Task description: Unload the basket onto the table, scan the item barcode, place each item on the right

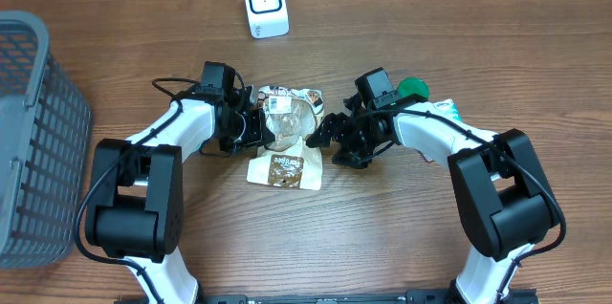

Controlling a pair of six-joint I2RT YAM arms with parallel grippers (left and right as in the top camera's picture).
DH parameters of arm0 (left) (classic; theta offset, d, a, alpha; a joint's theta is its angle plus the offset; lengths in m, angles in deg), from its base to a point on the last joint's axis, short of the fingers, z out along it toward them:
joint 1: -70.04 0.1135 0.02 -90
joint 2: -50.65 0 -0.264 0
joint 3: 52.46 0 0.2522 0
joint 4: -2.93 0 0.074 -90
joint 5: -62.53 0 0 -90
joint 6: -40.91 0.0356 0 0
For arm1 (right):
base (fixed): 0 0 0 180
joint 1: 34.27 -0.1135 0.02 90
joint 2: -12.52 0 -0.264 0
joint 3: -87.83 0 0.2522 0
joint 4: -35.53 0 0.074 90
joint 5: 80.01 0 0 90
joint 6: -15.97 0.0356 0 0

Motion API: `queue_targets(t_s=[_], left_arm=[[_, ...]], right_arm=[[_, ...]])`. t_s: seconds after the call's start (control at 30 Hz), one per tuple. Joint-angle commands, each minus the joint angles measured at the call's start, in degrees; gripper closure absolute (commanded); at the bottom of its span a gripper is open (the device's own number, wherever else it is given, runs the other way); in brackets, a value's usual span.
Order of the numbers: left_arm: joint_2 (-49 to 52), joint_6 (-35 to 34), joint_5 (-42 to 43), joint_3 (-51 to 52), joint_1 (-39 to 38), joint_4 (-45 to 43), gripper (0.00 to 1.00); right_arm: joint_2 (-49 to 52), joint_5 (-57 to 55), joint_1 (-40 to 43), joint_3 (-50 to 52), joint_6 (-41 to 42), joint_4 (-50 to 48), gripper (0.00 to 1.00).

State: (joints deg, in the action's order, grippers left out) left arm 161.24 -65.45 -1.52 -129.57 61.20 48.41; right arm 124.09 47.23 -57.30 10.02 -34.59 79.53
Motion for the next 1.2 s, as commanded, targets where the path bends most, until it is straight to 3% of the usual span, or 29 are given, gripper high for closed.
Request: queue_targets(t_s=[0.0,0.73,1.17], left_arm=[[2.7,1.2,-3.0,2.5,0.3,1.1,0.96],[2.7,1.1,-2.3,2.5,0.2,1.4,0.96],[2.7,1.1,-2.3,2.5,0.2,1.4,0.96]], right_arm=[[1.5,-4.6,-0.8,2.2,-0.2,0.2,0.24],[1.6,-4.7,-1.4,2.2,0.0,-5.0,0.25],[3.8,-5.7,-4.5,2.2,5.9,-11.0,0.25]])
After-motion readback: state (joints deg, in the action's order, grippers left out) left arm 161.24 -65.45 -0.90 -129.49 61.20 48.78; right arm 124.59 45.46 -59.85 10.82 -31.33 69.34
